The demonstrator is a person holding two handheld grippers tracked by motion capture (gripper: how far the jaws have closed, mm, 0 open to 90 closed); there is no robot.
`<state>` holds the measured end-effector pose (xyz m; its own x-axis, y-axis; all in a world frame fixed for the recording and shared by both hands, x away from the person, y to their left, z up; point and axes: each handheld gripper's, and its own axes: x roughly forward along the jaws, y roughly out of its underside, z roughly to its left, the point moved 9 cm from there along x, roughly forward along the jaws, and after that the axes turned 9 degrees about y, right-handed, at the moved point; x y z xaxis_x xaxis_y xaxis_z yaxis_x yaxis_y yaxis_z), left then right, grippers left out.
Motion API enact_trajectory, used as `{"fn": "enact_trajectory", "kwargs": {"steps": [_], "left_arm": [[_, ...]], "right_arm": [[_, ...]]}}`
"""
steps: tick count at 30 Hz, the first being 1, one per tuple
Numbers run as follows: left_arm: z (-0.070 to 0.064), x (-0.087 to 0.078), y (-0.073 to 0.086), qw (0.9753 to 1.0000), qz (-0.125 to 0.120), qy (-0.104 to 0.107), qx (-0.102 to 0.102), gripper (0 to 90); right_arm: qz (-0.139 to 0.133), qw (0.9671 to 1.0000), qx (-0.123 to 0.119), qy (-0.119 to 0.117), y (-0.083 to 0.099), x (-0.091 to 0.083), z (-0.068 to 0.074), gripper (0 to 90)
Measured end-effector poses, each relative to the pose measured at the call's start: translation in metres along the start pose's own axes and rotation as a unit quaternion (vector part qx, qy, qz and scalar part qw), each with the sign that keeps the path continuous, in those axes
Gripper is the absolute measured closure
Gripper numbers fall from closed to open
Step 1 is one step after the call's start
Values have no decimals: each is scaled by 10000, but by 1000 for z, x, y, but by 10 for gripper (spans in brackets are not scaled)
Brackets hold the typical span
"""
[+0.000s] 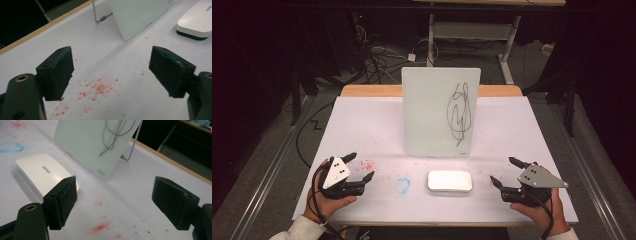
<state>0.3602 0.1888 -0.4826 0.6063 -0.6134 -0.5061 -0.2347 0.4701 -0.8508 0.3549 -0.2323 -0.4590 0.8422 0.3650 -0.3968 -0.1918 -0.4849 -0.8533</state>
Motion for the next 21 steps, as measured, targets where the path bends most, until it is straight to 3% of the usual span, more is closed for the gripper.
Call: {"fn": "enact_trajectory", "kwargs": {"steps": [10, 13, 17, 19, 20, 21], "left_arm": [[-11, 6, 7, 9994, 321, 74, 109, 178], [-13, 6, 11, 9991, 411, 66, 94, 178], [-12, 5, 15, 9987, 500, 14, 54, 178], [-10, 4, 18, 9982, 595, -32, 34, 178], [-10, 5, 19, 9982, 594, -40, 11, 178], [-10, 4, 20, 9981, 610, -35, 3, 179]], "right_arm": [[265, 9984, -177, -461, 3, 5, 2, 222], [461, 9953, -263, -811, 2, 12, 6, 221], [580, 9915, -486, -1058, -1, 18, 14, 221], [757, 9855, -714, -1343, -3, 25, 25, 222], [757, 9855, -714, -1343, -3, 25, 25, 222], [787, 9834, -792, -1433, -3, 28, 29, 223]]}}
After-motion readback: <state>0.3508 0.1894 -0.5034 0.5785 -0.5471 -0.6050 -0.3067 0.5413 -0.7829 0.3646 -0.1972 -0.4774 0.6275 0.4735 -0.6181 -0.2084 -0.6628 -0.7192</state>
